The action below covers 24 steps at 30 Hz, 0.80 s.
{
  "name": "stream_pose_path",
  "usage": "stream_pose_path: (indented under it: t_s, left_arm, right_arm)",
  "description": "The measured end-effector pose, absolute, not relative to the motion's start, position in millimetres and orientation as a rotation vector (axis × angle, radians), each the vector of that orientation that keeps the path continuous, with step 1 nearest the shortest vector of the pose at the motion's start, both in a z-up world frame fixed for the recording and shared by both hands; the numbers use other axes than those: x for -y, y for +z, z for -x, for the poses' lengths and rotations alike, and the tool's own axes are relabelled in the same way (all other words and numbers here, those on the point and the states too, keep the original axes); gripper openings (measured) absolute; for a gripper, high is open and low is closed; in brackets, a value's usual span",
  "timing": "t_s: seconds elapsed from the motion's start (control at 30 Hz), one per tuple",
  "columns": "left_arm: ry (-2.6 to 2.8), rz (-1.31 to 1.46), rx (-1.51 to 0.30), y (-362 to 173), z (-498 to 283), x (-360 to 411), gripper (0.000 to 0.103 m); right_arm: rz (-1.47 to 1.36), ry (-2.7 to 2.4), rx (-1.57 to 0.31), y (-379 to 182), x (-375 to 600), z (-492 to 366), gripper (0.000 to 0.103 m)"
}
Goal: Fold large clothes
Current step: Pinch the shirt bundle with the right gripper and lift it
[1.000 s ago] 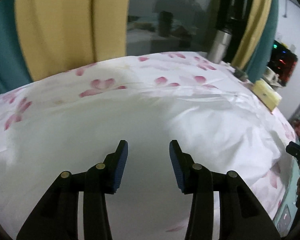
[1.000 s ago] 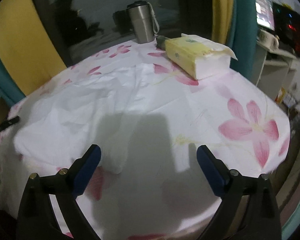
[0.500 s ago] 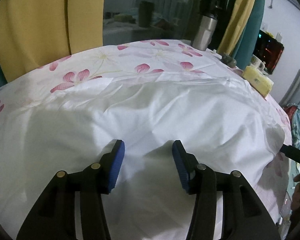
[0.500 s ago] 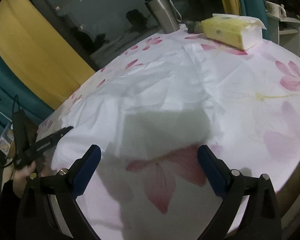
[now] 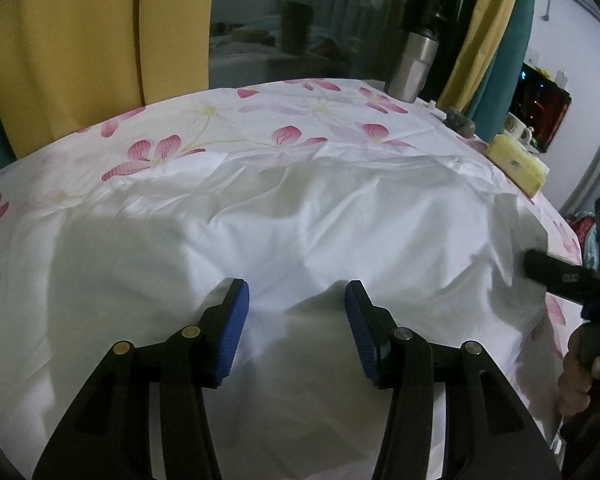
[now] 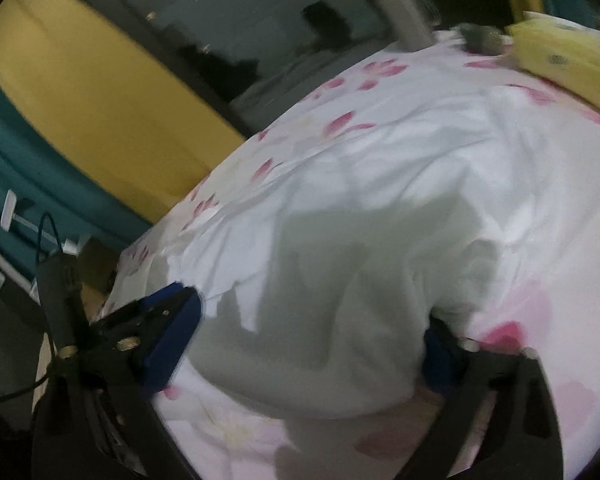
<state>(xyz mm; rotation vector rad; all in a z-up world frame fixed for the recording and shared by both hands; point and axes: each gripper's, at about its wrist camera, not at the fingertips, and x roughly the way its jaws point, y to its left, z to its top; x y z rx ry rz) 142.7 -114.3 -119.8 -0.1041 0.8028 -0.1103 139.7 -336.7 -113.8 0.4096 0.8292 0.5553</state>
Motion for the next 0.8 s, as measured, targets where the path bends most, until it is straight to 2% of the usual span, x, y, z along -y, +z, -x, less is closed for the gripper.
stream_pose_path:
  t_s: [0.03,0.07,0.1,0.13,0.33,0.6,0.8]
  left_arm:
    - [-0.107,0.1,-0.804,-120,-143,115,0.053]
    - [-0.107,0.097,-0.805,-120,-143,115,0.053]
    - [-0.106,0.094,-0.805,-120,-143,116,0.053]
    - [-0.107,0.09,-0.806,-120,-143,117,0.053]
    - [-0.108,0.087,-0.807,-120,-144,116,0.053]
    - [-0.148,0.071,-0.824,-119,-147,114,0.053]
    - [-0.227,0.195,-0.849,-107,-144,86,0.053]
  right_arm:
    - [-0.38,0.534,-0.834,-115,331,-142,0.045]
    - [-0.366,0.521,-0.845,-118,328,-145,0.038]
    - [-0.38,0.53,-0.851,-120,329,-146,0.026]
    - [-0.394,0.537,-0.848,-120,330,-147,0.023]
    - [-0.304,0.571,-0.734,-79,321,-135,0.016]
    - [-0.156,0.671,-0.65,-28,268,-120,0.016]
    - [-0.047,0.678,-0.64,-18,226,-109,0.016]
